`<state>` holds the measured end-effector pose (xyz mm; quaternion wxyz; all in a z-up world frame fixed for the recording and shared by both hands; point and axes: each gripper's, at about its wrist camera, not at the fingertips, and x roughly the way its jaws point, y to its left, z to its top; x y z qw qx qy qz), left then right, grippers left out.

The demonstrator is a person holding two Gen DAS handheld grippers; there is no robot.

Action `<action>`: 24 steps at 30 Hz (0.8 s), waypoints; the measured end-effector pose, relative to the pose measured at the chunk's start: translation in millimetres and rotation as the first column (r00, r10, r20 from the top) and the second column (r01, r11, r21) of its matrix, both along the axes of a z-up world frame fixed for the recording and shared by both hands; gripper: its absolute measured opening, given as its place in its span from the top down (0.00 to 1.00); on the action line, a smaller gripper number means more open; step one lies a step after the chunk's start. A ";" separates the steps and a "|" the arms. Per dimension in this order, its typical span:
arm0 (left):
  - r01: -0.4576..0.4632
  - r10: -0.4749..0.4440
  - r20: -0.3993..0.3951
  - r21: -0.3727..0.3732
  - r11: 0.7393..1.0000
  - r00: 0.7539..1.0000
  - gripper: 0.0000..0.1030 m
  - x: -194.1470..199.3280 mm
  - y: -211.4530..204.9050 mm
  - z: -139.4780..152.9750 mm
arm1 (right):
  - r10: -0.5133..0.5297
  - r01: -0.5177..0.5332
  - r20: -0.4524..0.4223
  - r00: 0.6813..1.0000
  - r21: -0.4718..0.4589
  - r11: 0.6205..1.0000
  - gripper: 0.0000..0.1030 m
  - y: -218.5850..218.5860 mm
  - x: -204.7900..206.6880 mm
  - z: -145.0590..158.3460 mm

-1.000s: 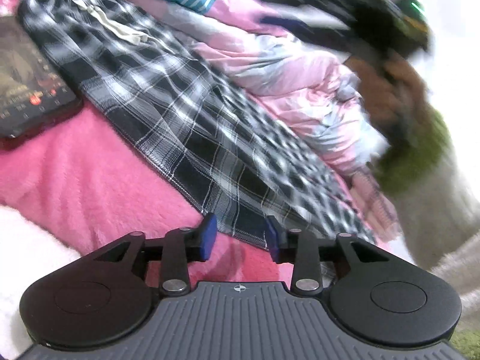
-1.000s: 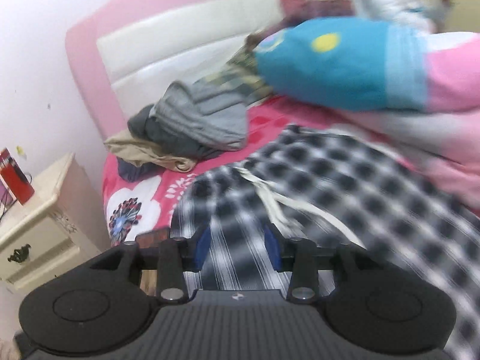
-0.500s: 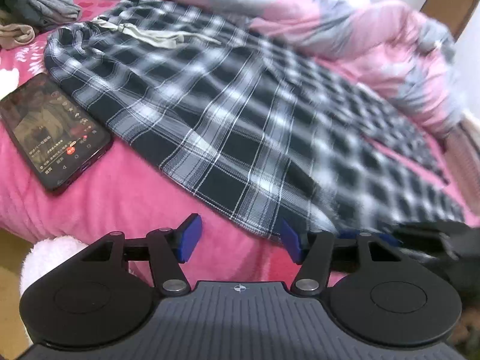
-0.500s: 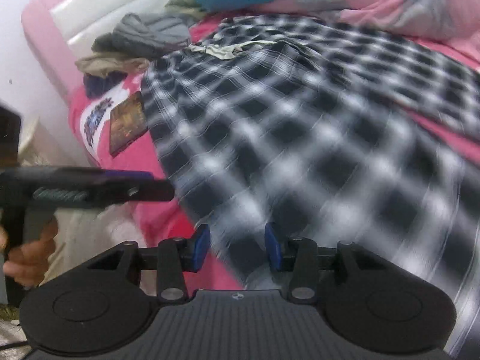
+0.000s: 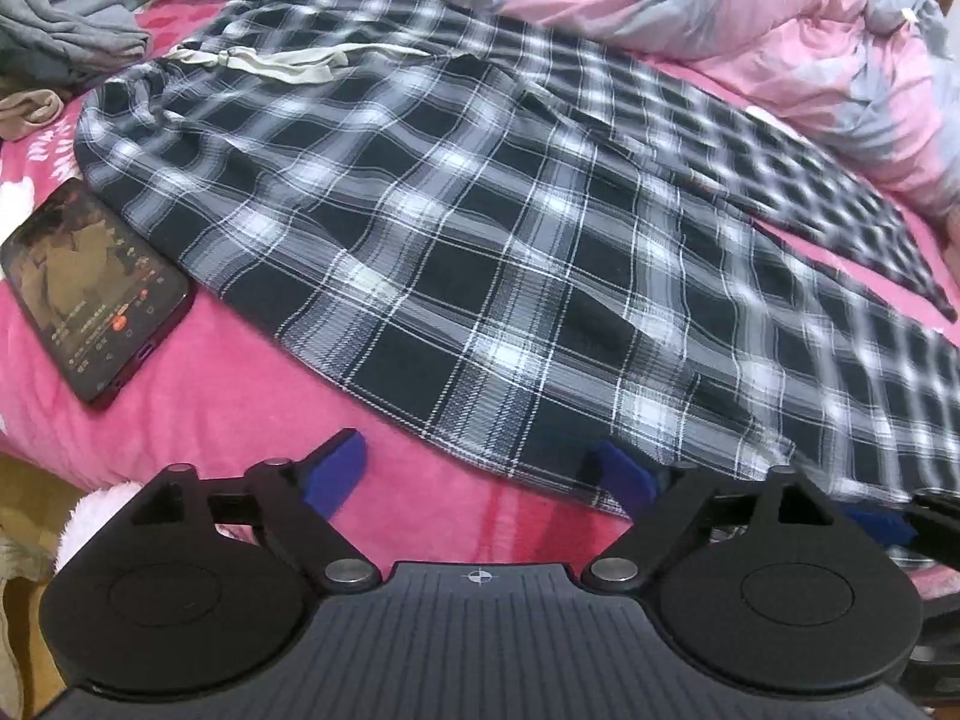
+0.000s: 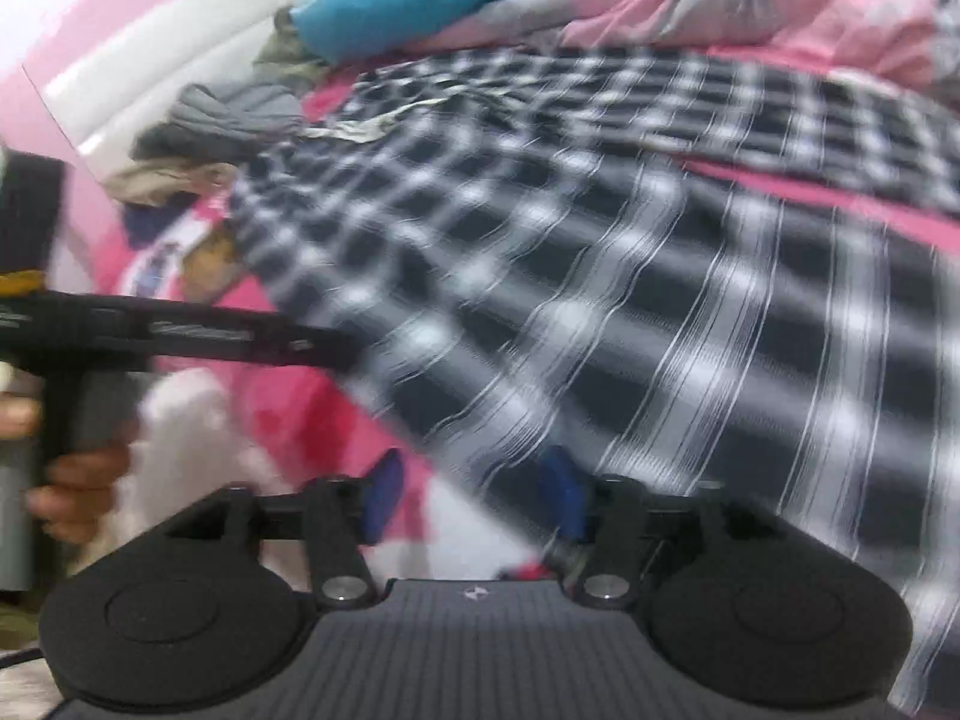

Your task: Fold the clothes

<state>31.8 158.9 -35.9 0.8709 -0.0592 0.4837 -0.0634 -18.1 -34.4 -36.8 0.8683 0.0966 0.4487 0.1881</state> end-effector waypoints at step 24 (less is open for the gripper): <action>-0.047 0.050 -0.032 0.097 0.994 0.998 0.00 2.5 -23.0 -4.9 | -0.398 0.413 0.111 0.910 -0.309 0.857 0.00 -77.0 -4.1 -31.1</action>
